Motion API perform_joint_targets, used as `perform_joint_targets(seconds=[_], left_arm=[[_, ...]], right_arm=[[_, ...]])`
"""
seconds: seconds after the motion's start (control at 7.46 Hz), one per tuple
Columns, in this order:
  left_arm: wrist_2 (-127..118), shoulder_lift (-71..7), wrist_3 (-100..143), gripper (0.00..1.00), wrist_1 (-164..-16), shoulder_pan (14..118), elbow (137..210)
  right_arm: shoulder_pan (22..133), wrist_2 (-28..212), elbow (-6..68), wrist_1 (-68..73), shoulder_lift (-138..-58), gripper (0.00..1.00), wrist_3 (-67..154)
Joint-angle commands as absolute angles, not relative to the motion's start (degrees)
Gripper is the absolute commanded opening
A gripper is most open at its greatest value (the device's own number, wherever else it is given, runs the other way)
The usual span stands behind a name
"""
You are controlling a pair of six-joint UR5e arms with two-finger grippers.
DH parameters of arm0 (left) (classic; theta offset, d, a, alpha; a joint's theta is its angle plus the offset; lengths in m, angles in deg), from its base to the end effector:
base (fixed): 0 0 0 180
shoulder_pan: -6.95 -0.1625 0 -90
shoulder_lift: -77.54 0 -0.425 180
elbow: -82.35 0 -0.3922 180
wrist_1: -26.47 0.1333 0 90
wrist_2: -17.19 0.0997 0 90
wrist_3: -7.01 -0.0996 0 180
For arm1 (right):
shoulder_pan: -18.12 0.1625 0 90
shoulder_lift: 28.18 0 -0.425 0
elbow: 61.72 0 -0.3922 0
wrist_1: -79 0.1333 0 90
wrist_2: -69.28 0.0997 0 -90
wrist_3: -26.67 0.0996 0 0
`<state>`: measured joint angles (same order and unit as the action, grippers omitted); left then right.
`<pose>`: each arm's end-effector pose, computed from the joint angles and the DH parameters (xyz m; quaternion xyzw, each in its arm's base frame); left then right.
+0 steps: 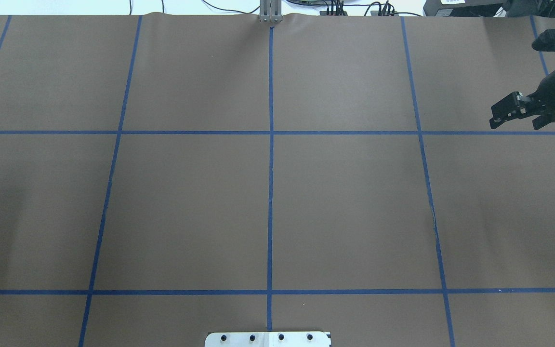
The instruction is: Place and press bell with both arms
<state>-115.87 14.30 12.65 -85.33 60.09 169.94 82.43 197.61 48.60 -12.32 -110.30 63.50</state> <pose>0.0921 -0.2317 0.8181 -0.1885 0.3197 0.2271 0.9004 -0.1645 -0.5070 0.4228 0.0220 -0.3869 0.0132 0.9218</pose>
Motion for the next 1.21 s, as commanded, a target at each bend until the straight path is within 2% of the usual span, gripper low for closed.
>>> perform_joint_targets(seconds=[0.0, 0.13, 0.27, 0.4, 0.54, 0.8, 1.07], left_arm=[[-115.9, 14.5, 12.6, 0.83, -85.4, 59.6, 169.9], [-116.0, 14.5, 12.5, 0.62, -85.5, 59.5, 170.0], [-116.0, 14.6, 12.7, 0.35, -86.6, 59.5, 170.0], [-116.0, 14.9, 12.9, 0.13, -88.3, 59.4, 170.0], [-116.3, 16.1, 13.2, 0.0, -92.0, 59.5, 170.1], [-116.4, 19.1, 13.6, 0.0, -97.1, 59.9, 173.5], [-116.3, 22.3, 18.4, 0.0, -97.1, 60.6, 183.6]], right_arm=[[82.4, 197.3, 48.7, -12.3, -110.0, 1.0, 63.5], [82.3, 197.3, 48.7, -12.3, -110.0, 1.0, 63.5], [82.3, 197.2, 48.7, -12.3, -110.0, 1.0, 63.5], [82.3, 197.2, 48.7, -12.3, -110.0, 1.0, 63.5], [82.3, 197.0, 48.6, -12.3, -110.0, 1.0, 63.5], [82.4, 196.6, 48.8, -12.3, -110.2, 1.0, 63.4], [82.5, 196.5, 48.7, -12.3, -110.4, 1.0, 63.4]])
